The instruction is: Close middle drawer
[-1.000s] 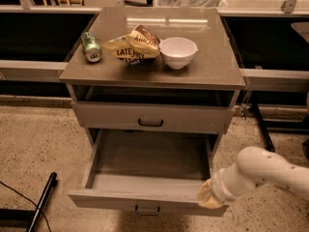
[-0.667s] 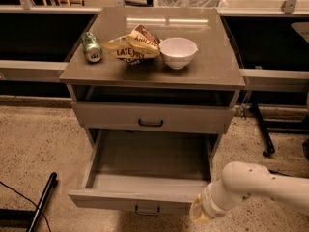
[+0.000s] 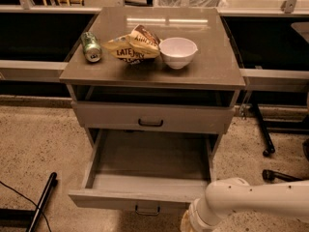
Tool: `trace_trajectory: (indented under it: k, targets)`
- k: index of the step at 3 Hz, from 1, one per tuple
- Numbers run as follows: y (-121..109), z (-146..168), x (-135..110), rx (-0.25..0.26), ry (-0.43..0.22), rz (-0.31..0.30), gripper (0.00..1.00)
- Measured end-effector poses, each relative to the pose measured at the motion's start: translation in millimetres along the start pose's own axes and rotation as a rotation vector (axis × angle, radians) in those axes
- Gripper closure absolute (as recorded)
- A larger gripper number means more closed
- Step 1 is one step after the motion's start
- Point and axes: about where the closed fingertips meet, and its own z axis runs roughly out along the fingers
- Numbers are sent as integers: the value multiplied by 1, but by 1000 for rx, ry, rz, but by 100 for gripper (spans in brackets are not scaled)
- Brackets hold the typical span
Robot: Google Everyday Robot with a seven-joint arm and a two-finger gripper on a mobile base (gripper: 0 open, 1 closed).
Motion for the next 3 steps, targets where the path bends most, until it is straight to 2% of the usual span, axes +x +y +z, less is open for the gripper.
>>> trace_trajectory:
  k: [1,2,3]
  targets:
    - [-10,17,-5,29,39,6,60]
    - [-29,25,-7,62,38,63,37]
    - [-39,33,-5,60,-12,141,14]
